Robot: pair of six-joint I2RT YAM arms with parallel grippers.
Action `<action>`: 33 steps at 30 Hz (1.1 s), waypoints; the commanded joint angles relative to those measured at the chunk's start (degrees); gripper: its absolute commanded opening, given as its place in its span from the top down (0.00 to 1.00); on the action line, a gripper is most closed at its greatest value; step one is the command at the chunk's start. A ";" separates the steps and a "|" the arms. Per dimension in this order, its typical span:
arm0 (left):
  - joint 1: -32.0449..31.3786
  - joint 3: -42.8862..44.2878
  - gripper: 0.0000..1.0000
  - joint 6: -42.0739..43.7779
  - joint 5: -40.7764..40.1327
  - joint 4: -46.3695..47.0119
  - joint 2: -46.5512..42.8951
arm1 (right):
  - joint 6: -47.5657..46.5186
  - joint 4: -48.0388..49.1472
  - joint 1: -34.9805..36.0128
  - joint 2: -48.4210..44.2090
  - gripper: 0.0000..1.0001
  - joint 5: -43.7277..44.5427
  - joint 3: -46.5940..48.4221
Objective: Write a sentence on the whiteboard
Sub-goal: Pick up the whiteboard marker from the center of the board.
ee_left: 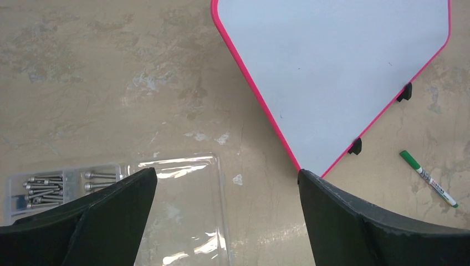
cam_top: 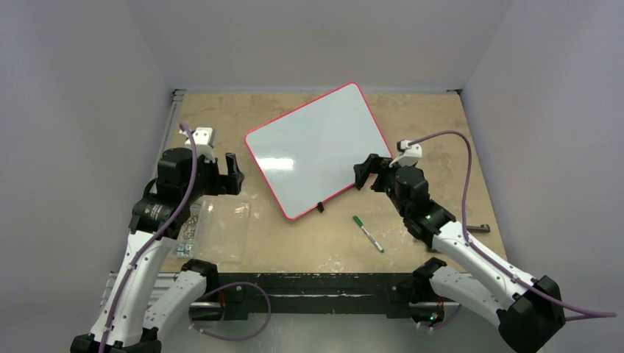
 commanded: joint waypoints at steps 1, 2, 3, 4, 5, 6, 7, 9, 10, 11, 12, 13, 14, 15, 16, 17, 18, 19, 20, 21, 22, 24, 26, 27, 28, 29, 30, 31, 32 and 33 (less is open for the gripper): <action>-0.09 0.86 0.00 0.76 0.67 1.62 -0.39 | -0.64 -3.75 -0.02 -1.13 0.01 2.15 2.95; -0.10 0.93 0.00 0.76 0.82 1.72 -0.29 | -0.13 -5.43 -0.04 -1.10 0.01 1.27 3.03; -0.10 0.91 0.00 0.78 1.06 1.71 -0.23 | 0.26 -7.86 0.02 -0.79 0.01 -0.38 3.26; -0.10 0.93 0.00 0.76 1.26 1.62 -0.14 | 1.01 -9.91 0.00 -0.30 0.01 -2.05 3.36; -0.10 0.99 0.00 0.76 1.50 1.61 -0.02 | 2.28 -11.70 0.01 0.02 0.01 -3.81 3.09; -0.10 0.95 0.00 0.76 1.68 1.61 0.05 | 3.71 -12.71 -0.03 0.24 0.01 -5.41 2.27; -0.10 0.95 0.00 0.76 1.93 1.66 0.05 | 5.53 -13.17 0.01 0.33 0.01 -7.38 1.10; -0.15 1.06 0.00 0.76 2.31 1.65 0.05 | 9.82 -13.46 0.00 0.32 0.01 -10.84 -1.41; -0.11 1.04 0.00 0.76 2.36 1.68 0.05 | 11.16 -12.54 0.28 -0.11 0.01 -13.96 -2.95; -0.10 1.08 0.00 0.76 2.45 1.65 0.09 | 12.29 -11.98 0.65 -0.88 0.01 -15.01 -4.44; -0.10 1.11 0.00 0.76 2.46 1.58 0.04 | 13.46 -11.75 1.05 -1.33 0.01 -15.33 -5.92; -0.10 1.12 0.00 0.76 2.46 1.52 -0.03 | 14.12 -11.94 1.36 -2.33 0.01 -15.39 -6.60; -0.09 1.05 0.00 0.72 2.46 1.58 -0.12 | 14.38 -12.93 1.62 -2.81 0.01 -14.78 -6.92; -0.10 1.04 0.00 0.75 2.46 1.56 -0.13 | 14.66 -14.67 1.76 -2.86 0.01 -13.66 -6.68; -0.10 1.04 0.00 0.76 2.46 1.53 -0.13 | 14.86 -17.75 1.85 -2.38 0.01 -12.37 -6.19; -0.10 1.04 0.00 0.76 2.46 1.52 -0.13 | 15.22 -20.11 1.94 -1.46 0.01 -11.21 -5.58; -0.10 1.06 0.00 0.76 2.46 1.52 -0.13 | 15.69 -21.97 2.07 -0.20 0.01 -10.28 -5.13; -0.10 1.04 0.00 0.76 2.53 1.47 -0.12 | 16.11 -22.93 2.36 0.98 0.01 -9.81 -5.09; -0.09 1.05 0.00 0.76 2.47 1.48 -0.19 | 16.73 -23.14 2.83 2.17 0.01 -9.71 -5.45; -0.10 1.12 0.00 0.76 2.42 1.46 -0.19 | 17.32 -23.20 3.25 3.32 0.01 -9.70 -5.95; -0.10 1.19 0.00 0.76 2.29 1.48 -0.27 | 17.72 -23.00 3.74 4.41 0.01 -9.70 -6.34; -0.10 1.13 0.00 0.75 2.06 1.35 -0.43 | 18.09 -22.74 4.67 6.45 0.01 -9.54 -6.73; -0.10 1.07 0.00 0.76 1.85 1.28 -0.52 | 18.10 -22.71 5.24 7.78 0.01 -8.80 -6.86; -0.10 1.04 0.00 0.76 1.85 1.26 -0.56 | 18.09 -22.81 5.48 8.39 0.03 -8.54 -6.72; -0.06 1.08 0.00 0.74 1.85 1.32 -0.57 | 17.97 -22.64 5.65 8.92 0.04 -8.36 -6.50; -0.10 1.05 0.00 0.74 1.84 1.26 -0.63 | 17.88 -22.59 5.75 9.39 0.05 -8.14 -6.42; -0.10 1.12 0.00 0.76 1.84 1.30 -0.59 | 17.83 -22.50 5.83 9.87 0.07 -8.01 -6.33; -0.10 1.12 0.00 0.76 1.84 1.26 -0.64 | 17.75 -22.36 6.10 10.71 0.09 -7.76 -6.29; -0.10 1.12 0.00 0.76 1.78 1.25 -0.65 | 17.71 -22.16 6.32 11.55 0.12 -7.55 -6.16; -0.10 1.13 0.00 0.76 1.76 1.24 -0.71 | 17.68 -21.97 6.68 12.59 0.16 -7.40 -5.95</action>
